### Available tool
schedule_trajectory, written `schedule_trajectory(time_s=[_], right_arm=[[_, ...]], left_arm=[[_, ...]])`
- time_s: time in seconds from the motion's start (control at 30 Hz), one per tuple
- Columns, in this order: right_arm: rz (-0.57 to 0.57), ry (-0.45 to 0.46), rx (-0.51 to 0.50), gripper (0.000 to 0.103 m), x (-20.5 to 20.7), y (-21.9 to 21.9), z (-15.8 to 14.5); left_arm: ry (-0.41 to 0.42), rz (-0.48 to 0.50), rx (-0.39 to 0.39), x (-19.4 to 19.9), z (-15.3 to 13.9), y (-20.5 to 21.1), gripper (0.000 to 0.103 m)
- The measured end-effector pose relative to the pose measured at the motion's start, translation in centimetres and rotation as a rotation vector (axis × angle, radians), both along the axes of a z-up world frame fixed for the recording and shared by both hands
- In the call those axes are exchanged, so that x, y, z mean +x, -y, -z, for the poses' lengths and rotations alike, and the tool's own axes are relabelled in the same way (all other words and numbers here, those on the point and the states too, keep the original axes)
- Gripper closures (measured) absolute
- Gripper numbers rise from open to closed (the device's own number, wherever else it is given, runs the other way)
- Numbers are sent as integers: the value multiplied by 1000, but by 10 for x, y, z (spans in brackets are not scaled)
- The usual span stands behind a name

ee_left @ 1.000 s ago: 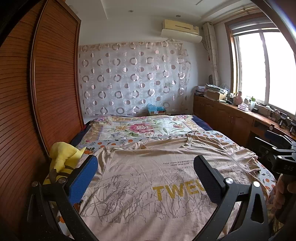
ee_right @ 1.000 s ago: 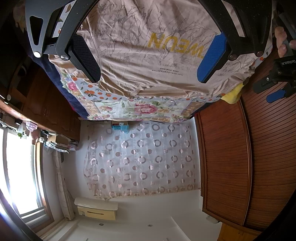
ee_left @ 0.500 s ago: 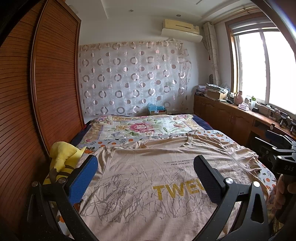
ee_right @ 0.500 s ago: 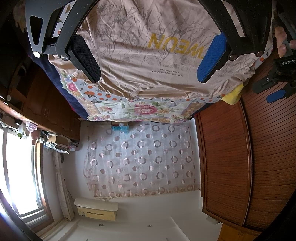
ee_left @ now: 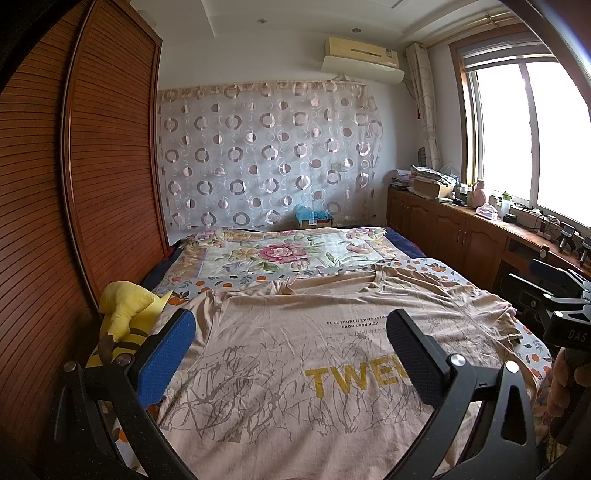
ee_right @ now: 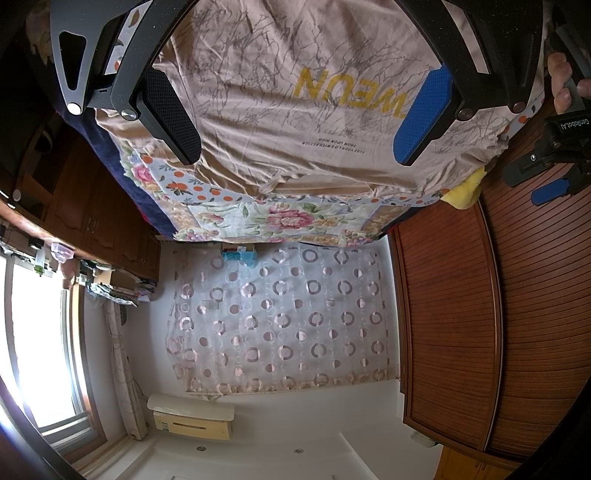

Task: Fold small clothes

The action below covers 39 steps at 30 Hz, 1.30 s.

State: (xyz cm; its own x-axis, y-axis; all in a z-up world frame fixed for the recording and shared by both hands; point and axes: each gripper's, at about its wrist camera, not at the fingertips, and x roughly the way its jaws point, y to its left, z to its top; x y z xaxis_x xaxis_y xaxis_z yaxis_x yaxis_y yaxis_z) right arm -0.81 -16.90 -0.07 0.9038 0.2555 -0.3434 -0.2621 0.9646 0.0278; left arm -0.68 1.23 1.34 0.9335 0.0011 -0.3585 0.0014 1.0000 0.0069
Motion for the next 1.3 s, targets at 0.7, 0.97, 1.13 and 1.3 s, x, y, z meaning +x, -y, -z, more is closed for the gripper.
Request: schedule_trajectory(time_s=[0.7,0.97,1.13,1.3], right_arm=[[-3,3,-2,0,-1,0,-1],[-4,2,-2,0,-1,0,-1],[-8,-1,-2,0,0,-1,-1],[-34,-14,-4,0,5,-3,4]], left_arm=[[4,1,1,1,2,-1,0],[3,1,1,0,2,-1,0],[2,1,1,0,2,0,0],[-26,-11,-1,5,8,-6,0]])
